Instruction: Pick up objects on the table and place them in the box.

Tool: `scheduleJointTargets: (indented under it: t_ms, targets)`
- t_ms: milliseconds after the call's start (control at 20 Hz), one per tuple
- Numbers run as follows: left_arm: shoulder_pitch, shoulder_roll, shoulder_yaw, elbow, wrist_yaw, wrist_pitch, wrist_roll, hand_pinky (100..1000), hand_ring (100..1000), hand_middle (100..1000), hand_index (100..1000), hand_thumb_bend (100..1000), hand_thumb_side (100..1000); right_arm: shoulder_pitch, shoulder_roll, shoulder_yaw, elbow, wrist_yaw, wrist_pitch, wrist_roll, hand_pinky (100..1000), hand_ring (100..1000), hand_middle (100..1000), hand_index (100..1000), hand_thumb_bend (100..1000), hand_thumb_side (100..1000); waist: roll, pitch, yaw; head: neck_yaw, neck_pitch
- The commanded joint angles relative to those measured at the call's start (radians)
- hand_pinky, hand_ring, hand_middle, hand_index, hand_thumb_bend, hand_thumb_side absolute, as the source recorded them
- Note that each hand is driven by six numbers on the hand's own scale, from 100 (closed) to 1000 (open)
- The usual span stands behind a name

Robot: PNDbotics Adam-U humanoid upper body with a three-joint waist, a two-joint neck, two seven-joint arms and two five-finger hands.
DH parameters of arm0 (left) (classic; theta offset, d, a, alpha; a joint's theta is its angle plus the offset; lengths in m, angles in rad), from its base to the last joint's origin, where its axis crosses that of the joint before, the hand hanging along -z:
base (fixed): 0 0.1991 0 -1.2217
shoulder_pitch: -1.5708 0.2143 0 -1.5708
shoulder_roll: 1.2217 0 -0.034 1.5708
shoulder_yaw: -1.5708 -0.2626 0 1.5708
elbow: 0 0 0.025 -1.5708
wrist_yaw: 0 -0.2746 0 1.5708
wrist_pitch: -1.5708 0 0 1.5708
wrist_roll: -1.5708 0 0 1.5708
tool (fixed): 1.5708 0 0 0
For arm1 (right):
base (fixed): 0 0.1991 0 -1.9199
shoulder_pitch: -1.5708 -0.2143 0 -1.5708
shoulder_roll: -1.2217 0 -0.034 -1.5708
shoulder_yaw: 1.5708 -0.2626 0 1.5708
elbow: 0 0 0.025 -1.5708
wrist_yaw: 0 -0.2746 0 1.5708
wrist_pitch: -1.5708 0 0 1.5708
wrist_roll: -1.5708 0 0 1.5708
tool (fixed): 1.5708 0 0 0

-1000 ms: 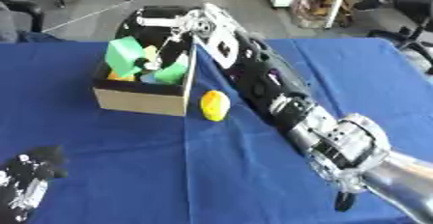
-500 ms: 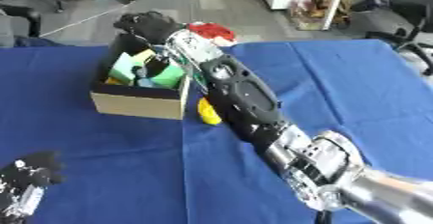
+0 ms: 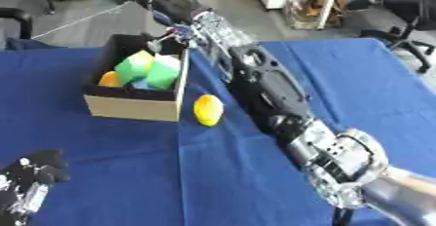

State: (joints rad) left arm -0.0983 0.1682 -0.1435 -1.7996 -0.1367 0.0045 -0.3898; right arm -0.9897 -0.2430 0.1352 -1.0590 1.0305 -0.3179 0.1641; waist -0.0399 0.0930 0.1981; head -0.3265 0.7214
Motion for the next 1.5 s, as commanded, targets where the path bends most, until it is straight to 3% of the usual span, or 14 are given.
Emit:
scheduleJointTargets:
  t_ms: [50,200,300,400,450,550,700,950,1200,1300,1350,1500]
  targets:
    - [-0.003,0.017,0.013,-0.014,-0.006,-0.001,0.009,734,618,640,814,100,596,0.043,-0.126,0.023,-0.147,-0.191,0.01,0.096,879,848,840,956,125,138,-0.014,-0.017,-0.013,0.021,0.004]
    - [-0.001,0.021,0.017,-0.013,-0.01,0.0,0.014,735,618,640,814,100,596,0.124,-0.202,0.039,-0.219,-0.296,0.036,0.205,883,850,825,935,100,160,-0.02,-0.018,-0.03,0.034,0.007]
    - [0.0,0.023,0.019,-0.013,-0.01,0.0,0.016,735,618,640,814,100,597,0.174,-0.227,0.051,-0.222,-0.327,0.034,0.279,881,847,798,907,100,264,-0.022,-0.019,-0.036,0.041,0.009]
    - [0.0,0.023,0.019,-0.014,-0.01,-0.001,0.016,735,618,640,814,100,597,0.205,-0.232,0.062,-0.192,-0.343,0.025,0.342,881,849,801,911,100,304,-0.023,-0.02,-0.039,0.043,0.01]
    - [0.0,0.023,0.018,-0.014,-0.01,-0.001,0.016,735,618,640,814,100,597,0.214,-0.227,0.073,-0.166,-0.341,0.017,0.372,882,852,807,918,100,380,-0.023,-0.02,-0.039,0.043,0.01]
    - [-0.001,0.023,0.018,-0.014,-0.01,-0.001,0.015,735,618,640,814,100,597,0.221,-0.209,0.093,-0.099,-0.319,-0.005,0.426,887,859,813,925,100,440,-0.021,-0.021,-0.037,0.043,0.011]
    - [0.0,0.022,0.019,-0.014,-0.008,-0.001,0.016,735,618,640,814,100,595,0.216,-0.173,0.107,-0.005,-0.258,-0.039,0.463,889,863,819,930,108,471,-0.016,-0.022,-0.033,0.042,0.012]
    - [-0.001,0.019,0.018,-0.014,-0.006,-0.001,0.016,735,618,639,814,100,596,0.203,-0.121,0.105,0.097,-0.171,-0.079,0.456,891,867,828,943,134,508,-0.012,-0.022,-0.031,0.04,0.011]
    - [-0.001,0.018,0.017,-0.014,-0.005,0.0,0.015,735,618,639,814,100,597,0.192,-0.085,0.113,0.13,-0.127,-0.105,0.432,882,850,795,903,128,433,-0.011,-0.023,-0.031,0.039,0.01]
    - [0.0,0.017,0.017,-0.013,-0.005,0.0,0.016,735,618,639,814,100,597,0.185,-0.073,0.117,0.131,-0.105,-0.102,0.392,863,818,717,801,137,299,-0.01,-0.023,-0.03,0.037,0.009]
    - [0.0,0.017,0.017,-0.013,-0.005,0.0,0.016,735,617,639,814,100,598,0.181,-0.068,0.119,0.13,-0.091,-0.095,0.361,841,783,602,706,147,137,-0.009,-0.024,-0.029,0.037,0.009]
    - [0.0,0.016,0.017,-0.013,-0.005,0.0,0.017,735,617,639,814,100,598,0.172,-0.059,0.119,0.122,-0.052,-0.056,0.233,782,689,417,514,125,111,-0.008,-0.025,-0.028,0.037,0.008]
